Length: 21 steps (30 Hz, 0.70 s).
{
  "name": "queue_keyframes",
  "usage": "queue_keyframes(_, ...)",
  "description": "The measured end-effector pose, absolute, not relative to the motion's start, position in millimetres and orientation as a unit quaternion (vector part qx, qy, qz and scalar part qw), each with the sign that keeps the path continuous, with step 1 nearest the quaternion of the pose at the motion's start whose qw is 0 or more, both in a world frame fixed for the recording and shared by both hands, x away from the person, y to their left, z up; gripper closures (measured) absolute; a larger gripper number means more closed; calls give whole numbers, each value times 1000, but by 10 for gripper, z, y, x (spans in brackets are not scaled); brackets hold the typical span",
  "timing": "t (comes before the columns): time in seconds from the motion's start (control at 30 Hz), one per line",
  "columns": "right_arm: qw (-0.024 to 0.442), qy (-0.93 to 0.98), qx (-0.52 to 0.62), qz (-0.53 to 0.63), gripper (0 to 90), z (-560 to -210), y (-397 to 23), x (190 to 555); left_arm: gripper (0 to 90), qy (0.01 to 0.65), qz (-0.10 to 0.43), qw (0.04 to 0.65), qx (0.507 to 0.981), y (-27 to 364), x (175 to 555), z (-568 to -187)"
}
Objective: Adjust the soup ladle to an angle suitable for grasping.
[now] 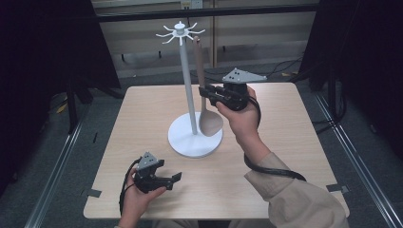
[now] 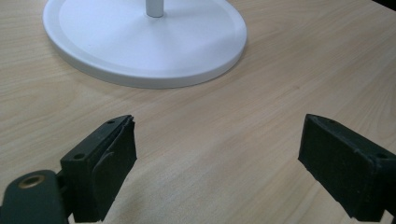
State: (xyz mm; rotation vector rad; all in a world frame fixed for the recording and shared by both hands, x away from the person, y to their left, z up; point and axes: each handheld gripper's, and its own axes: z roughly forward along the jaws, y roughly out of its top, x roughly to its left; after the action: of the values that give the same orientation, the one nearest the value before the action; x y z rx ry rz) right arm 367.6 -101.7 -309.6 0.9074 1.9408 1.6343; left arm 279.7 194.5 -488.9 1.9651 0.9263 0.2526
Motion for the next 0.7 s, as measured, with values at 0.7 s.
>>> queue_keyframes(0.7, 223, 700, 332, 592, 775, -3107, -957, 3711, 111, 377, 105, 454, 800, 1955, 2787, -4890)
